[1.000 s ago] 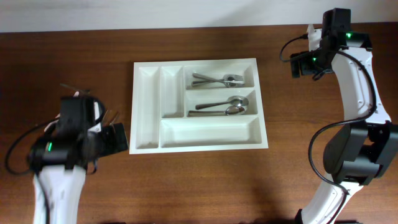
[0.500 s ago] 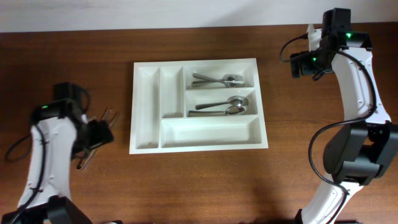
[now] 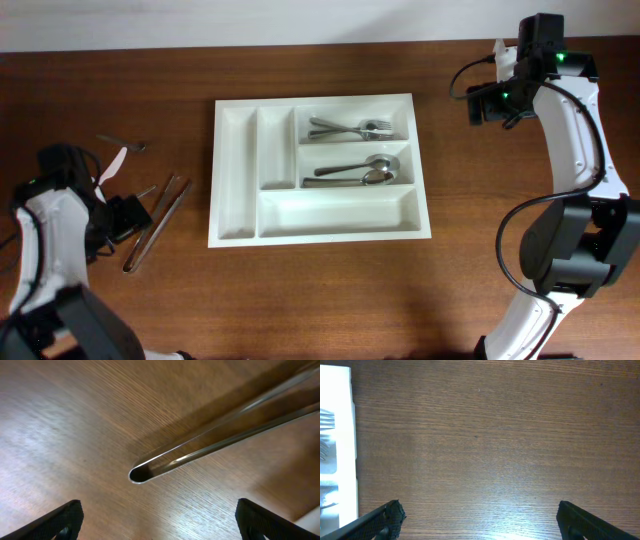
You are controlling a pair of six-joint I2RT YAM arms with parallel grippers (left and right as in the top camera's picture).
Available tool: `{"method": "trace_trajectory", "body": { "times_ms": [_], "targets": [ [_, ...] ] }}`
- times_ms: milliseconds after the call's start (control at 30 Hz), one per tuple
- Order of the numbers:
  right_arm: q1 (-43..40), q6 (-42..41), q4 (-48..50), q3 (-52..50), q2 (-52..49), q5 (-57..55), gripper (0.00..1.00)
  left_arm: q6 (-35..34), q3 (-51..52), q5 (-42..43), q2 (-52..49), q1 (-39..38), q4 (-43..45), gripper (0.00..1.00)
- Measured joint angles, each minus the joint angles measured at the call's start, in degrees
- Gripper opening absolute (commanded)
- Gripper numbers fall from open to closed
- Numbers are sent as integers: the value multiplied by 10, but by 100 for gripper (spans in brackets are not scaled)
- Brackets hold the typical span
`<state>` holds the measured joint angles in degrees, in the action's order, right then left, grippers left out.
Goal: Pack container
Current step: 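Move the left gripper to the metal tongs and grasp them, then carry the tongs with the left gripper into the bottom compartment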
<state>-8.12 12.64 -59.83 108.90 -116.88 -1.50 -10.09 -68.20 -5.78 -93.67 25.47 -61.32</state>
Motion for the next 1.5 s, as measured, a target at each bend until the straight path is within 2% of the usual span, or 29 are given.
{"method": "trace_trajectory", "body": {
  "times_ms": [267,433,500,600,667,867,1133,1233,1267,1300,1500],
  "targets": [
    [0,0,0,0,0,0,99,82,0,21,-127,0,7,99],
    [0,0,0,0,0,0,99,125,0,55,-154,0,6,98],
    [0,0,0,0,0,0,99,132,0,59,-154,0,11,91],
    [0,0,0,0,0,0,99,139,0,63,-154,0,23,74],
    [0,0,0,0,0,0,99,141,0,65,-154,0,29,71],
    [0,0,0,0,0,0,99,144,0,68,-154,0,53,50],
    [0,0,0,0,0,0,99,146,0,69,-154,0,92,45],
    [0,0,0,0,0,0,99,148,0,69,-154,0,101,26],
    [0,0,0,0,0,0,99,149,0,69,-154,0,102,10],
    [0,0,0,0,0,0,99,147,0,69,-154,0,102,4],
    [0,0,0,0,0,0,99,148,-1,77,-153,0,102,2]
  ]
}}
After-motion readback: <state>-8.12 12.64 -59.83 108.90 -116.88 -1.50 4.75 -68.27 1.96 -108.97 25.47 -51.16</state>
